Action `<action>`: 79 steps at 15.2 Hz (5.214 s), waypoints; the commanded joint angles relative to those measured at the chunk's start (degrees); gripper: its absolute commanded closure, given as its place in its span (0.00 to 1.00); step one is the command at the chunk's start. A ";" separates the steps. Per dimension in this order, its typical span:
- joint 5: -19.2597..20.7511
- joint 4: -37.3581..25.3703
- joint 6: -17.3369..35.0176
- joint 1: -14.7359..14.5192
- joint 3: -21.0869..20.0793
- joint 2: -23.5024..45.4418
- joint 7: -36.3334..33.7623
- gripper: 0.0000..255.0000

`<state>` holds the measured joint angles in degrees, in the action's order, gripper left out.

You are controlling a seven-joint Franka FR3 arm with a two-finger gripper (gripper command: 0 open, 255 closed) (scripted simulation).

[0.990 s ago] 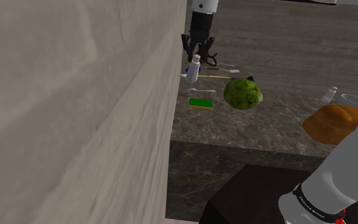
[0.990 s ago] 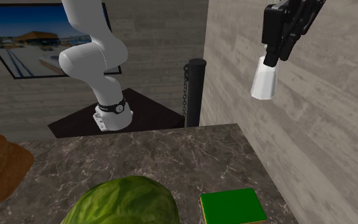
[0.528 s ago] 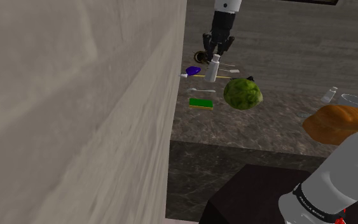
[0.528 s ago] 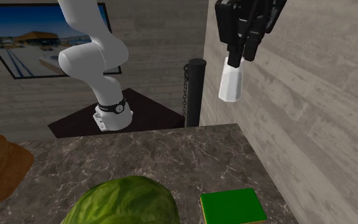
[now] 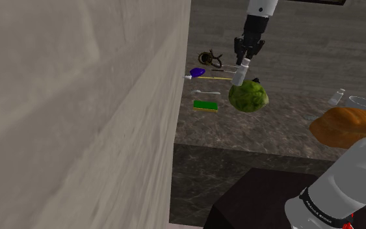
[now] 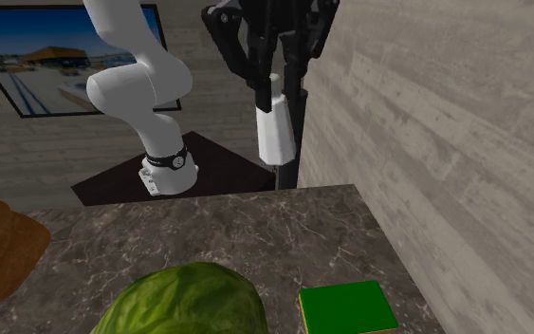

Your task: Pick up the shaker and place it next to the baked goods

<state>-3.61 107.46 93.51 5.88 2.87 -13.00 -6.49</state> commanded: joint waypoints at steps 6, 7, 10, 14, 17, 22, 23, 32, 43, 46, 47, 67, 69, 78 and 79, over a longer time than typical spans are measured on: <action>2.32 5.83 -1.12 3.62 5.54 -6.48 8.61 1.00; 2.74 6.38 -1.29 4.14 6.39 -7.16 9.86 1.00; 4.09 7.64 -1.84 5.70 9.01 -8.89 13.66 1.00; 6.00 8.43 -2.56 7.75 12.69 -10.38 18.89 1.00; 7.43 8.37 -3.05 9.22 15.61 -10.87 22.94 1.00; 9.56 7.02 -3.71 11.52 20.72 -10.42 30.00 1.00; 9.92 6.56 -3.81 11.94 21.79 -10.13 31.46 1.00; 11.17 -0.35 -4.40 15.07 32.37 -4.23 45.64 1.00; 11.81 7.36 3.21 15.76 33.75 -4.44 46.53 1.00; 11.94 9.65 5.51 15.88 34.00 -4.43 46.54 1.00; 11.98 10.39 6.28 15.91 34.10 -4.40 46.55 1.00; 11.02 22.71 22.05 15.96 36.91 -0.46 48.23 1.00; 10.68 23.69 23.68 15.88 37.27 0.31 48.59 1.00; 8.78 26.93 29.81 15.47 38.58 3.79 50.36 1.00; 8.77 26.93 29.81 15.47 38.58 3.79 50.36 1.00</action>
<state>5.24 134.27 123.14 21.36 41.40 -9.37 43.80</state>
